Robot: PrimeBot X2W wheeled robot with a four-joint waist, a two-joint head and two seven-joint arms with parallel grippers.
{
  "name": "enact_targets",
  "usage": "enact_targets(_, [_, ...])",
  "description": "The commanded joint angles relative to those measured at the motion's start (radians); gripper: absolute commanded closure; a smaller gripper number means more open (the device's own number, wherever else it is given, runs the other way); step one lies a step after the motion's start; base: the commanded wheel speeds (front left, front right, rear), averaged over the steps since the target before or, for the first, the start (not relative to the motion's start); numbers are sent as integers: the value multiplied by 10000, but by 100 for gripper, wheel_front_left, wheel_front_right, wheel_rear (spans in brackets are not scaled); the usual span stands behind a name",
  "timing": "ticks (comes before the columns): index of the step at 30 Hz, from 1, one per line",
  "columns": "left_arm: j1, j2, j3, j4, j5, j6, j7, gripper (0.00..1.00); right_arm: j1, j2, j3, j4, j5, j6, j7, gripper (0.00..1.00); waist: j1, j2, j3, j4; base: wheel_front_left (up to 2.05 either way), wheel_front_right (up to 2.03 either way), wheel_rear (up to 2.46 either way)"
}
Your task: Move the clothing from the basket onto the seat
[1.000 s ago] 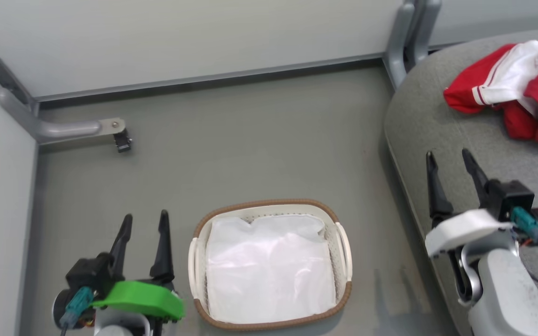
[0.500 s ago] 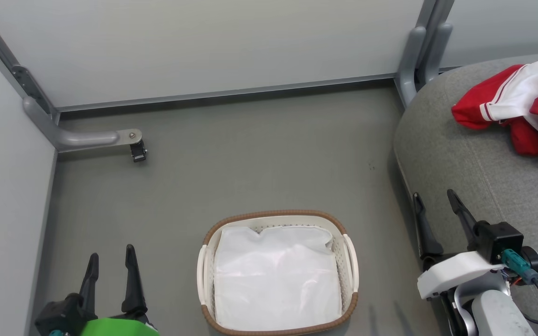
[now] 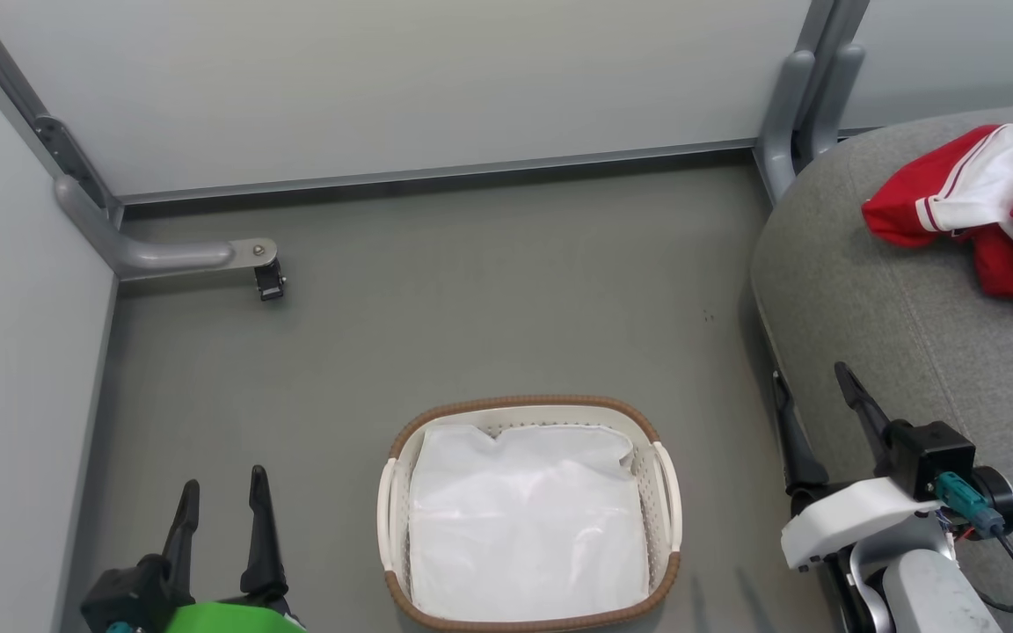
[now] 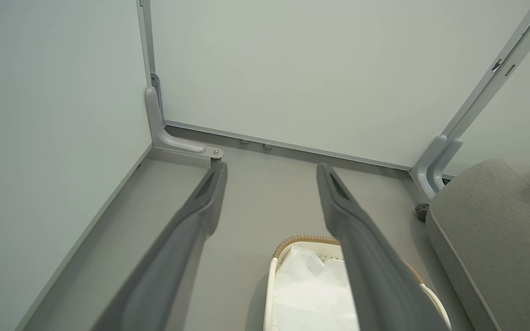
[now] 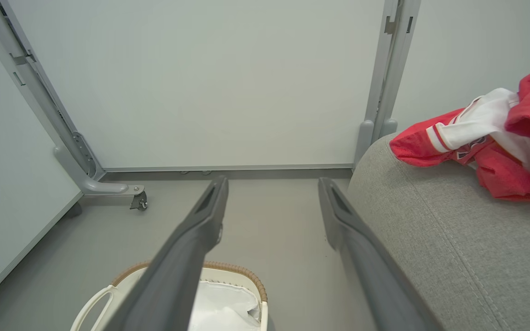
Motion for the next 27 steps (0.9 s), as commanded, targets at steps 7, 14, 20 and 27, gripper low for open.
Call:
enact_targets(7, [-92, -28, 126, 14, 151, -144, -2, 0, 148, -42, 81, 66, 31, -15, -25, 0, 1, 0, -17, 10, 0, 0, 0])
enact_targets(14, [27, -71, 139, 296, 30, -143, 7, 100, 43, 55, 132, 297, 39, 0, 14, 100, 1, 0, -3, 13, 0, 0, 0])
enact_targets(20, [-78, -76, 207, 451, -752, -181, 215, 100, 124, 63, 39, 378, 919, 0, 270, 100, 1, 0, -34, 6, 0, 0, 0])
enact_targets(27, [-268, -49, 327, 469, -1946, -242, 544, 100, 157, 54, -99, 274, 2270, -1, 611, 100, 1, 0, -83, -4, 0, 0, 0])
